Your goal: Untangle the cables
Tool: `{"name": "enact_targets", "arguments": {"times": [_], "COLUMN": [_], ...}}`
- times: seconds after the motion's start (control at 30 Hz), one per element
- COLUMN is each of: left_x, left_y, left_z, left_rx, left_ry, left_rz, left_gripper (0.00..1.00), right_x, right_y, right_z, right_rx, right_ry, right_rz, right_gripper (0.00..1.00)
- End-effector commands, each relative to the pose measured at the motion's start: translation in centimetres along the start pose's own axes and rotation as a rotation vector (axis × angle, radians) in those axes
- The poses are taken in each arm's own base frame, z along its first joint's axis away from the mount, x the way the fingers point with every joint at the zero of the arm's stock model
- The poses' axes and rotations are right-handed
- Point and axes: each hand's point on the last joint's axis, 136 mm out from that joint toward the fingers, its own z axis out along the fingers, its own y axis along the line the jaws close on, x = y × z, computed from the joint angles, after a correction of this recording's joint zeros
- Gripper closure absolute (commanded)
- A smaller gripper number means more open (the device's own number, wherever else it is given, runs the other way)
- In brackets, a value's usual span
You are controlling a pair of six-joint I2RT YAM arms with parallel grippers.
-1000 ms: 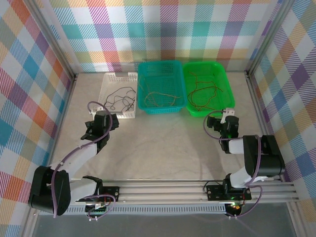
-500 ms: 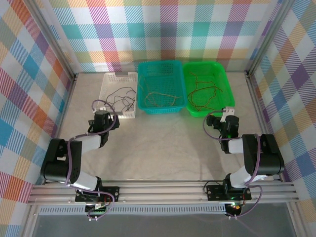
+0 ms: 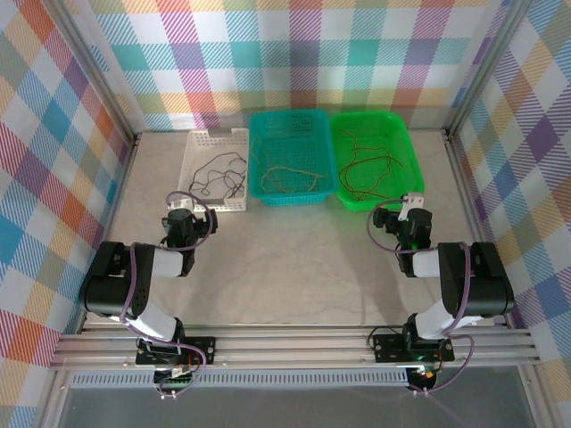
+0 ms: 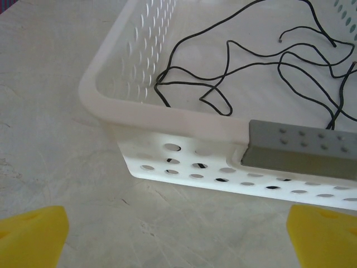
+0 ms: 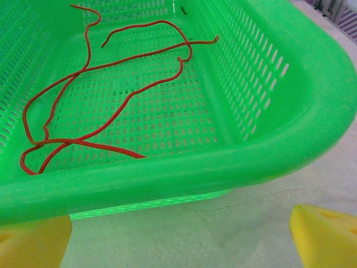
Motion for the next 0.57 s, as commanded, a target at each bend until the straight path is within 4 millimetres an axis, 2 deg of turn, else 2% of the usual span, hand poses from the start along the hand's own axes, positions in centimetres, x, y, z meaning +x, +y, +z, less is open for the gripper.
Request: {"name": "enact_targets", "arguments": {"times": [0.0,0.53], "left_x": [-1.54,-1.53], "left_y": [-0.44,-0.46], "left_z": [-0.18,-0.11], "left_rx": [-0.003,0.011], "left_ry": [-0.063,-0.059], "left_rz": [0.024,0.02], "left_gripper": [0.0,0.0], "right_x": [-1.59,-1.63], "right_y": [0.36,0.35], "right_z": [0.25,0.27], "right_rx": [-0.011,-0.012], "right_ry": [-0.037,-0.038], "right_rz": [-0.01,-0.009], "right_gripper": [0.0,0.0]}}
